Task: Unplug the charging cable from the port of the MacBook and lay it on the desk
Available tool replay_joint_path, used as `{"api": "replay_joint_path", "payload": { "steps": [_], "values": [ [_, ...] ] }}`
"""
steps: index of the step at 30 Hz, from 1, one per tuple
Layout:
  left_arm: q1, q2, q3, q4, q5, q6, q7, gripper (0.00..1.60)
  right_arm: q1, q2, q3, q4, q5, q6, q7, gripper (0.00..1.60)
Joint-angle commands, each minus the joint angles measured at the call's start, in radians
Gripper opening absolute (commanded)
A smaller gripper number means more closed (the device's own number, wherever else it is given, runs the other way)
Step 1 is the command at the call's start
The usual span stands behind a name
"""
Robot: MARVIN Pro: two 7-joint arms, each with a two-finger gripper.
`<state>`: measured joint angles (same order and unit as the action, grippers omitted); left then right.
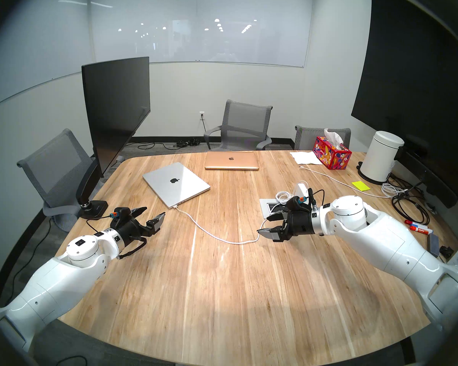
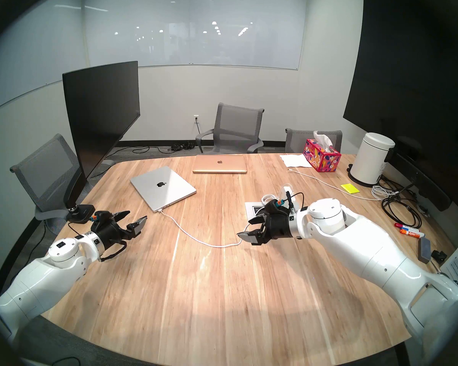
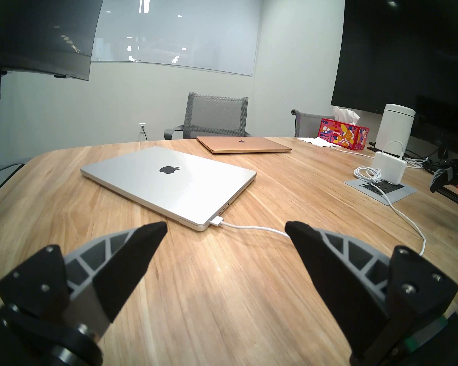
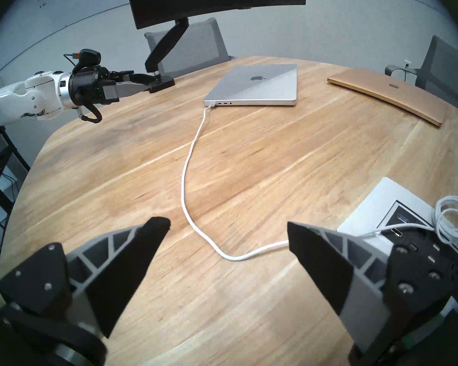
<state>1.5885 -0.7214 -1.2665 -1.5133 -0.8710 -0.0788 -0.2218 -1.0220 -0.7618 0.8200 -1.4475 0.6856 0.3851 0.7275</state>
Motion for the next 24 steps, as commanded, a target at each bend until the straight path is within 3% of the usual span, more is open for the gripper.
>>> {"api": "replay_joint_path", "payload": {
  "steps": [1,24],
  "values": [
    [-0.007,0.003,-0.007,-0.009,0.000,-0.007,-0.001,1.60,0.087,-0.072,-0.010,0.003,-0.020,0.004,0.032,1.60],
    [-0.008,0.005,-0.004,-0.010,-0.002,-0.008,0.000,1.60,0.168,-0.235,-0.083,0.070,-0.096,0.079,0.052,1.60]
  ]
}}
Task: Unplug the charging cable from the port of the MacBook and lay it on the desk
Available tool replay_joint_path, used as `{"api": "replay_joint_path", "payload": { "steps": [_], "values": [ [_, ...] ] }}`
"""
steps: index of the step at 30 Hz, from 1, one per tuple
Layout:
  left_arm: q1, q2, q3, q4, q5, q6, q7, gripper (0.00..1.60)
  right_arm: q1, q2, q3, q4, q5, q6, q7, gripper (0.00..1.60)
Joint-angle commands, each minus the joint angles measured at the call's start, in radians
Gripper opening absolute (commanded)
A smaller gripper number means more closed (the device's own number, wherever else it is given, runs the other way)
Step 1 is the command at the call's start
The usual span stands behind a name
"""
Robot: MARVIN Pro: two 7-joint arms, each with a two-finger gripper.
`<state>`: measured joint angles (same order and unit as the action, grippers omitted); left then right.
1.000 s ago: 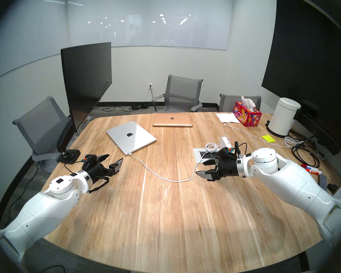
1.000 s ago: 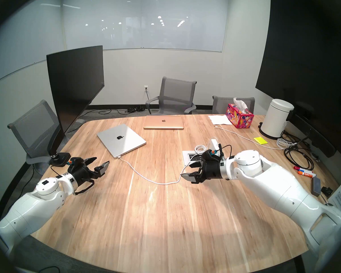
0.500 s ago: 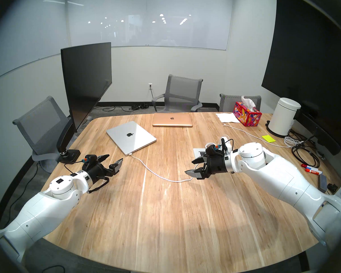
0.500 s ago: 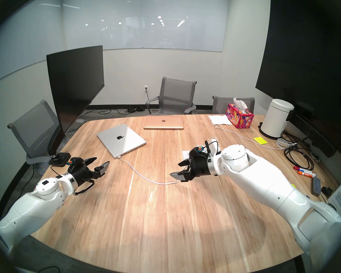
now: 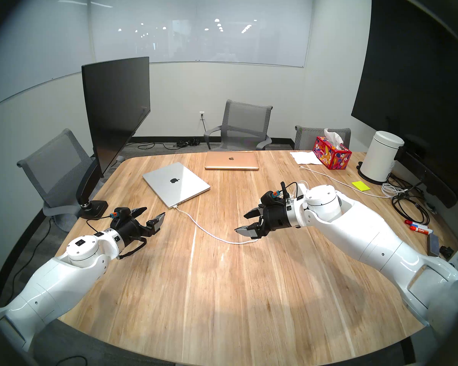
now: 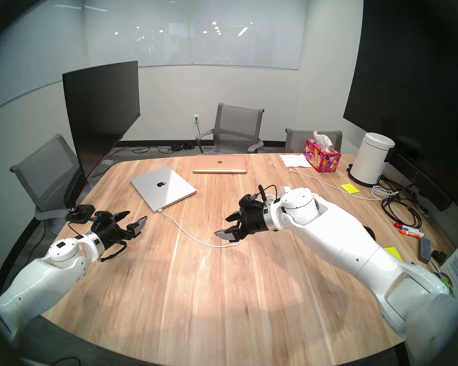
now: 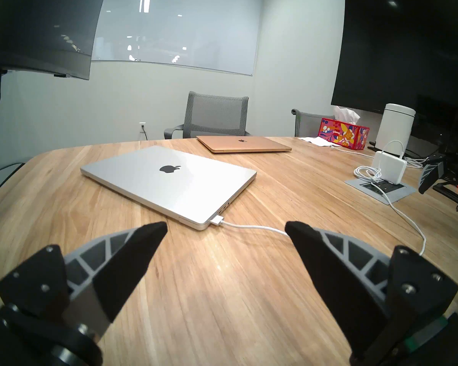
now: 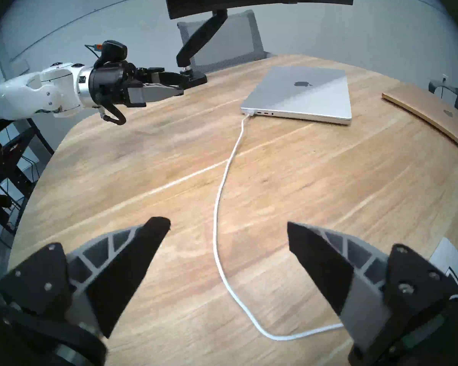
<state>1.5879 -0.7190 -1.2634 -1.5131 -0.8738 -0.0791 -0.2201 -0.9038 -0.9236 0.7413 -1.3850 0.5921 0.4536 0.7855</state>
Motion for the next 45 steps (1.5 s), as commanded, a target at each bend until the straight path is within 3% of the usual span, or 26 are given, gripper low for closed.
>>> {"api": "replay_joint_path", "payload": {
  "steps": [1,16,45],
  "values": [
    [-0.007,0.003,-0.007,-0.010,0.001,-0.008,-0.002,1.60,0.053,-0.082,-0.008,0.012,-0.006,0.014,-0.008,1.60],
    [-0.008,0.004,-0.005,-0.010,-0.001,-0.008,-0.001,1.60,0.087,-0.215,-0.041,0.079,-0.050,0.054,-0.060,1.60],
    [-0.009,0.006,-0.002,-0.010,-0.003,-0.009,0.000,1.60,0.130,-0.472,-0.075,0.248,-0.105,0.106,-0.236,1.60]
  ]
}}
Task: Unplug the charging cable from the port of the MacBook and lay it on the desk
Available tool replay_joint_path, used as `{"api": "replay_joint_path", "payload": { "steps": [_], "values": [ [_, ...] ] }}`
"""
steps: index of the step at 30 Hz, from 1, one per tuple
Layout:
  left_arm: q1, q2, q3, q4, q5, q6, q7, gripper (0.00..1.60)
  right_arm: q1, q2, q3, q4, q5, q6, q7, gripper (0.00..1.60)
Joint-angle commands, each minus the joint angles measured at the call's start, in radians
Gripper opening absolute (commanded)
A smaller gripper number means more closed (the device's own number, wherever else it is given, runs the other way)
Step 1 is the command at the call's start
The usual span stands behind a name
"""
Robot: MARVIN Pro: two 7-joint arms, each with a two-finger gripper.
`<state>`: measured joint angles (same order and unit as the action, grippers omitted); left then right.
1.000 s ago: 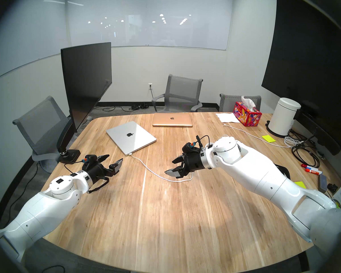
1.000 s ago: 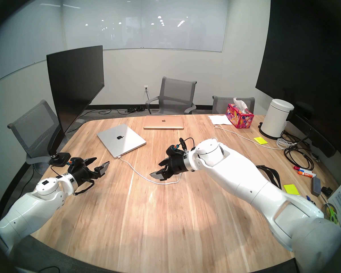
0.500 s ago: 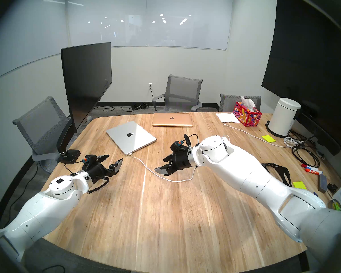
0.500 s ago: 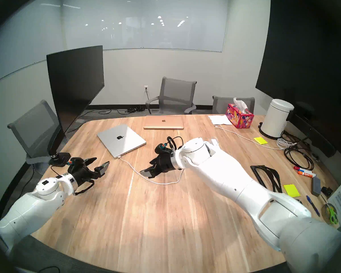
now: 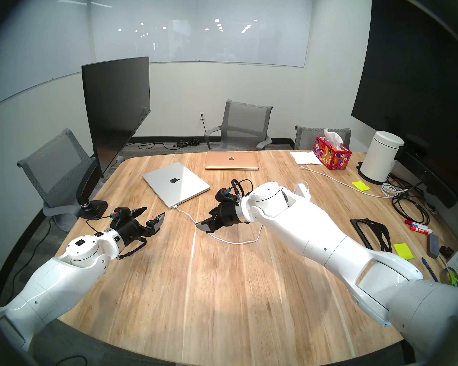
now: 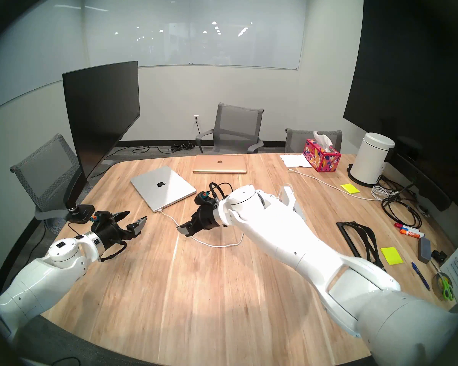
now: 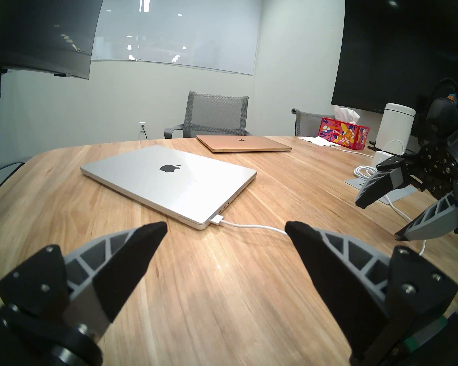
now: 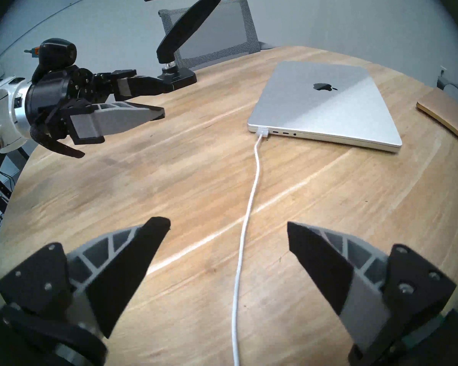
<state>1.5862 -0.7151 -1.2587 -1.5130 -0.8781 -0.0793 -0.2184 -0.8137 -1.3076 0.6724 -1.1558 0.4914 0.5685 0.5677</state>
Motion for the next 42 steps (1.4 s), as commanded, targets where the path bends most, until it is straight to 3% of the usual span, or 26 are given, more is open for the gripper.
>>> {"api": "replay_joint_path", "payload": {
  "steps": [1,11,28,42],
  "values": [
    [-0.008,0.002,-0.007,-0.010,0.001,-0.009,-0.001,1.60,0.044,-0.096,-0.008,0.028,-0.006,-0.009,-0.021,1.60],
    [-0.008,0.003,-0.006,-0.010,0.001,-0.010,-0.001,1.60,0.066,-0.147,-0.015,0.089,-0.017,-0.021,-0.032,1.60],
    [-0.005,0.016,-0.004,-0.017,0.012,-0.014,-0.005,1.60,0.068,-0.167,-0.007,0.110,-0.020,-0.025,-0.051,1.60],
    [0.059,0.060,-0.057,-0.051,-0.025,-0.023,-0.001,1.60,0.074,-0.180,-0.002,0.133,-0.017,-0.036,-0.049,1.60]
  ]
}}
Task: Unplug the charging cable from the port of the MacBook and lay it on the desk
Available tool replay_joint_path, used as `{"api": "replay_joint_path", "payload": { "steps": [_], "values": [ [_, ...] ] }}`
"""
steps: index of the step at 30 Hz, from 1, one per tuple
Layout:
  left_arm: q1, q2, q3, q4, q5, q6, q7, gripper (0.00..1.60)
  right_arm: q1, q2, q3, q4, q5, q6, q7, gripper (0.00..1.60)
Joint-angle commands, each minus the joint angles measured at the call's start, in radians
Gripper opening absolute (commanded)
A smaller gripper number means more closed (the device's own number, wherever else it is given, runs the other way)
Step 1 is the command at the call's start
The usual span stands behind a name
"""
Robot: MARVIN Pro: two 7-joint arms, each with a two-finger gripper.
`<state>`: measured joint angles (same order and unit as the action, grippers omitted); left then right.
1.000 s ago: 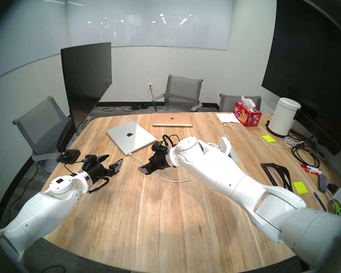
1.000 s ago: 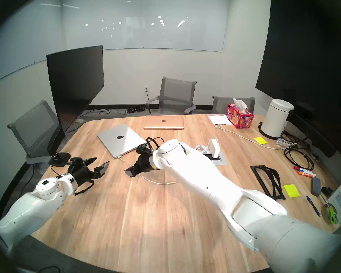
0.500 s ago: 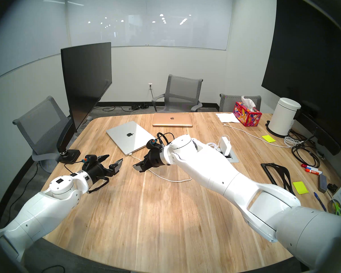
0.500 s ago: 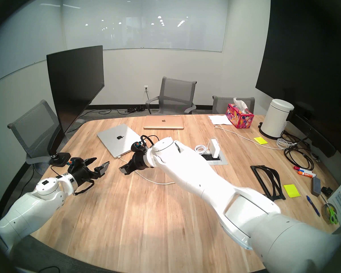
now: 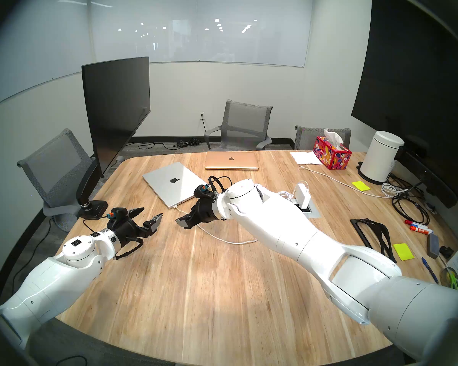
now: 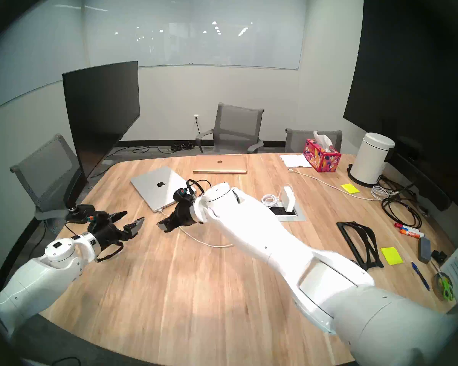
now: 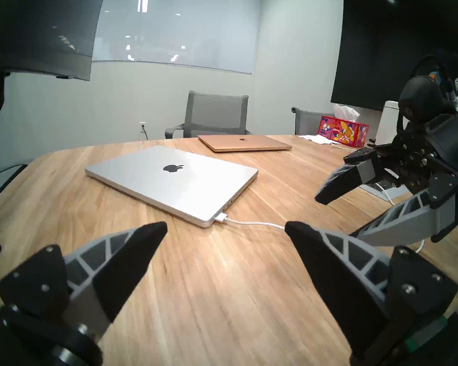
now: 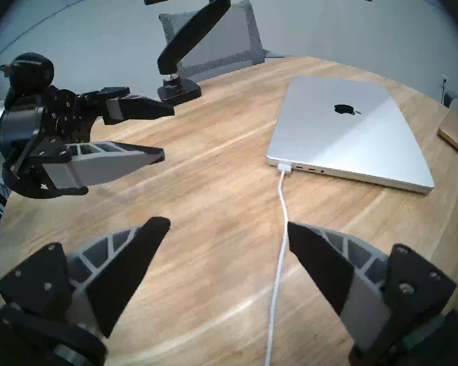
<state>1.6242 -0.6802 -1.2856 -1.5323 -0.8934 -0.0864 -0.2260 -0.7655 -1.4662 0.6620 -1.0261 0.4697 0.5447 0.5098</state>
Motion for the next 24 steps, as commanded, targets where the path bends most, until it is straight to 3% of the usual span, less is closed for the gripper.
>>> {"api": "replay_joint_path", "payload": {
  "steps": [1,24],
  "values": [
    [0.026,0.027,-0.033,-0.034,-0.012,-0.016,0.007,1.60,0.026,-0.022,0.008,0.005,0.005,-0.013,0.010,1.60],
    [0.122,0.083,-0.117,-0.067,-0.074,-0.036,0.028,1.60,0.050,-0.049,0.011,0.072,-0.005,-0.038,0.026,1.60]
  ]
}}
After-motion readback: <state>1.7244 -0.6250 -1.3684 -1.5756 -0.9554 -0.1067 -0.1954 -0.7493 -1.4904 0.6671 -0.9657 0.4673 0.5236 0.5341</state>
